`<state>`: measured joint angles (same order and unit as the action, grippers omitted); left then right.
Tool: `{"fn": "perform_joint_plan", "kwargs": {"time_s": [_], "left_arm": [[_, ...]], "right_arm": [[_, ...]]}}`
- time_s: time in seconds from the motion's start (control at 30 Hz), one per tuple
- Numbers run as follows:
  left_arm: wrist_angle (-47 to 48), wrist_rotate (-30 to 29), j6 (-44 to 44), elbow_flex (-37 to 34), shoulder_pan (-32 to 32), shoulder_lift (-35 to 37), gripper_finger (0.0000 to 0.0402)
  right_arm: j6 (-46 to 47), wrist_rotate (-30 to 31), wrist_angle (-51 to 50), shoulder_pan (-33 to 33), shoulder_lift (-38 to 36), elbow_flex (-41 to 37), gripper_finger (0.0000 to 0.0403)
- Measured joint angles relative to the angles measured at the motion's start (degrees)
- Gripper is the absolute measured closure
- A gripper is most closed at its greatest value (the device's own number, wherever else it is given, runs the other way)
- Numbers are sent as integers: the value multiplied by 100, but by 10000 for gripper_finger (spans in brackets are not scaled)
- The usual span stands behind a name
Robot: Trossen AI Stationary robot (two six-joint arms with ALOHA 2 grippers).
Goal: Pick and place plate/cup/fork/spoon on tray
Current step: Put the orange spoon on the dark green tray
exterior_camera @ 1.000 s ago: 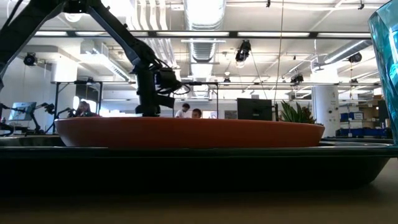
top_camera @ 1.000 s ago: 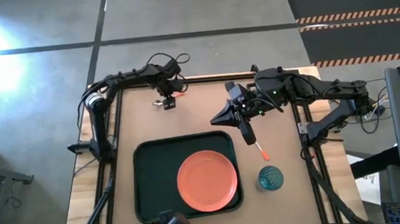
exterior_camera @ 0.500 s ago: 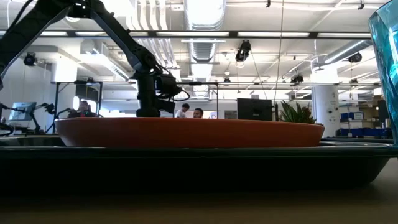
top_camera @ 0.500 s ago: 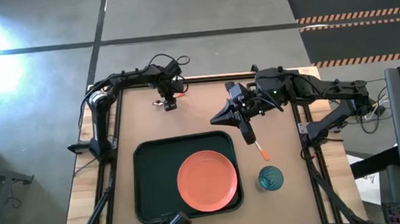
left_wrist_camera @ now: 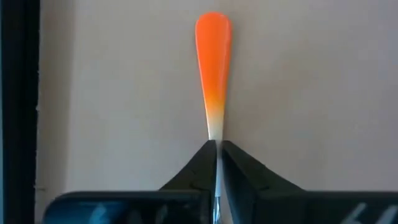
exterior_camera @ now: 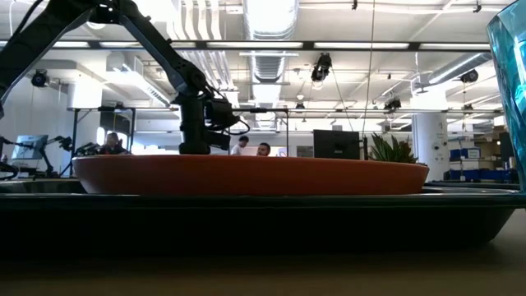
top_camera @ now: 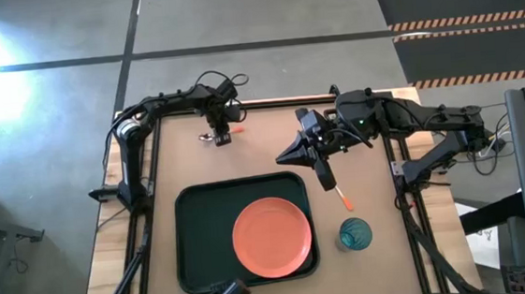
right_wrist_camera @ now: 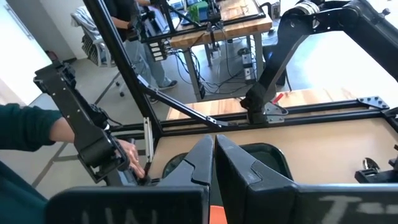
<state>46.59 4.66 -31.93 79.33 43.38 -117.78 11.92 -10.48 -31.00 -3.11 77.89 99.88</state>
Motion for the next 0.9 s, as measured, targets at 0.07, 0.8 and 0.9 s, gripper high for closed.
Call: {"fn": "perform_joint_plan", "kwargs": {"time_s": [0.07,0.8,0.9], "left_arm": [[73,21,2,-1,-28,0,400],[446,-159,1,-50,-435,798,401],[422,-131,9,-50,-454,790,401]], "right_arm": [[-1,0,0,0,0,0,394],[-11,-40,-8,0,-2,0,394],[-11,-48,-22,-2,-2,0,394]]}}
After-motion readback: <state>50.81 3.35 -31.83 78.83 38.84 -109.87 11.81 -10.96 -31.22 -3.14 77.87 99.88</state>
